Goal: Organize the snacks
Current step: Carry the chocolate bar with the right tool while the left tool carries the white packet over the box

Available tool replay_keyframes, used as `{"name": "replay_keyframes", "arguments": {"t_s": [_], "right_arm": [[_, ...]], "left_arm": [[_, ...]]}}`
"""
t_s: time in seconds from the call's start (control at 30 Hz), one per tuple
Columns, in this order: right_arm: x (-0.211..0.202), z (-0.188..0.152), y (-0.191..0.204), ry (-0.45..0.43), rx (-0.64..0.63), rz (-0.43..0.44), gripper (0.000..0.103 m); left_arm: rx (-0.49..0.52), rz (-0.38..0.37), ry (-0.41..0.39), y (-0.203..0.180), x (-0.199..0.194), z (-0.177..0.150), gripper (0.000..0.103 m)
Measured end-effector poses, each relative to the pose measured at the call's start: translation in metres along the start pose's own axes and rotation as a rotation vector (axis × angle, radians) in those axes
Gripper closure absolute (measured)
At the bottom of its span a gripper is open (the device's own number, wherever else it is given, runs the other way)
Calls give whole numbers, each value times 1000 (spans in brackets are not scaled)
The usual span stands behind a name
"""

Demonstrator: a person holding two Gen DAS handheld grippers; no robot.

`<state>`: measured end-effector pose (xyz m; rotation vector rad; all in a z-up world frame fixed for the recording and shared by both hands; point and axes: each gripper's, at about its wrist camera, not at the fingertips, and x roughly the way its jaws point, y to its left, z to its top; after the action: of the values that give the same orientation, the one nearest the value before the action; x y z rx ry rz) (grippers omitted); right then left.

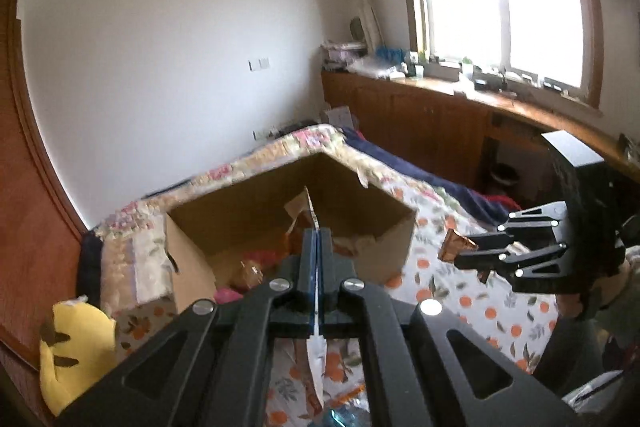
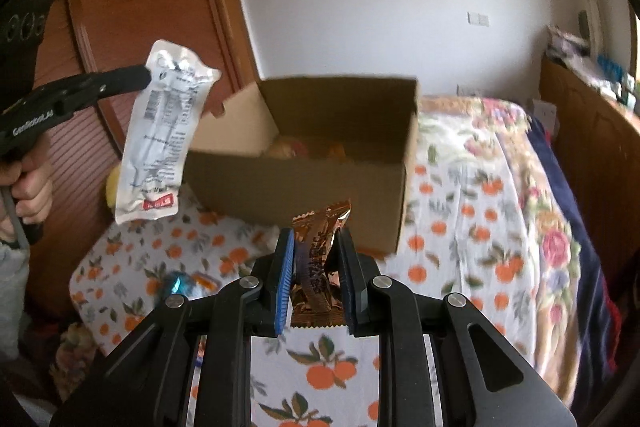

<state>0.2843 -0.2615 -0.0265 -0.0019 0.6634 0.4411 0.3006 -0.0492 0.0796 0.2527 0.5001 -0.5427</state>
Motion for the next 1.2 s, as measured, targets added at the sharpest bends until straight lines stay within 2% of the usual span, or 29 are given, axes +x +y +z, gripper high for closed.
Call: {"name": "replay_keyframes", "arguments": {"t_s": [0.27,0.6,0.9,1.2], "right_arm": [[-4,61,1,-60,-63,23,84],[33,112,-4,-82,-104,47,84],[88,127,-3,-54,-121,70,84],[137,103,-16,23,-96,62,84]], "left_arm": [[-6,41,-49,27,-2,43,103],[-14,87,-56,56,36,68,103],[-80,113,0,84,86,47,103],[-115,74,59,82,132,8,103]]}}
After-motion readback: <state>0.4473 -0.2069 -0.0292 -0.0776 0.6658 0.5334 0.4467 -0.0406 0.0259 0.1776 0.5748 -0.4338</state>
